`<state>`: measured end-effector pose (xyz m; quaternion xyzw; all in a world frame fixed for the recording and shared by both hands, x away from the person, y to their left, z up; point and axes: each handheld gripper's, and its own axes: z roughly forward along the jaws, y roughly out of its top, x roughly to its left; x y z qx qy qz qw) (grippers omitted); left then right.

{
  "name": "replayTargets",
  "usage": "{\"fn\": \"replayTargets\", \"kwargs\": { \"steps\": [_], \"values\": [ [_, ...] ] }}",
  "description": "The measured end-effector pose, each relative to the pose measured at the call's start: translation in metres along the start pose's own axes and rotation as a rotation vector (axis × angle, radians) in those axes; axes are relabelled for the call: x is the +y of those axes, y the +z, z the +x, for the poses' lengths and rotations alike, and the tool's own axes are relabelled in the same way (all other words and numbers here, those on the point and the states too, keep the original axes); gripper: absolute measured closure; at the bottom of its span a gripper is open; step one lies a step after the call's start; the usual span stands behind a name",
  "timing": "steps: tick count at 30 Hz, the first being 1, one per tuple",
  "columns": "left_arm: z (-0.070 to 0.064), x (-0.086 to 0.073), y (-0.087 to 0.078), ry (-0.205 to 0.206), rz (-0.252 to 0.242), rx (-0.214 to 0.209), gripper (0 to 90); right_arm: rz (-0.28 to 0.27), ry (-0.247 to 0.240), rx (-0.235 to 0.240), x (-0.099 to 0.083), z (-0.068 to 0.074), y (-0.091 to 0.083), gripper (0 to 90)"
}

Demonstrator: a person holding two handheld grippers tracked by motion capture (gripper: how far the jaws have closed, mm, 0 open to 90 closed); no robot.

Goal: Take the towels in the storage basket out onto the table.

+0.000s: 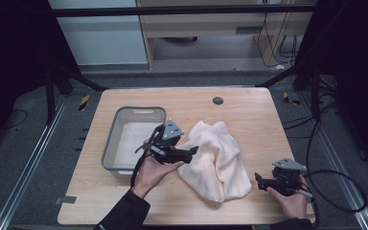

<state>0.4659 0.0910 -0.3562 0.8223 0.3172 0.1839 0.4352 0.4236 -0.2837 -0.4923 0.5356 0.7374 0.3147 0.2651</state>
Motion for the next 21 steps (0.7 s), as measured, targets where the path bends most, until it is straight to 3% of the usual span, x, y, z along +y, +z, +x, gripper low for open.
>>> {"fn": "replayTargets", "kwargs": {
  "steps": [5, 14, 21],
  "values": [
    [0.013, -0.014, -0.027, -0.022, -0.047, 0.050, 22.6, 0.003, 0.007, 0.002, -0.001, -0.001, 0.000, 4.0],
    [0.029, -0.039, -0.060, -0.055, -0.091, 0.105, 22.6, 0.004, 0.006, -0.001, -0.002, -0.001, -0.001, 3.9],
    [0.043, -0.075, -0.091, -0.090, -0.103, 0.176, 22.9, 0.007, 0.016, -0.003, -0.003, -0.004, -0.001, 3.6]
  ]
}}
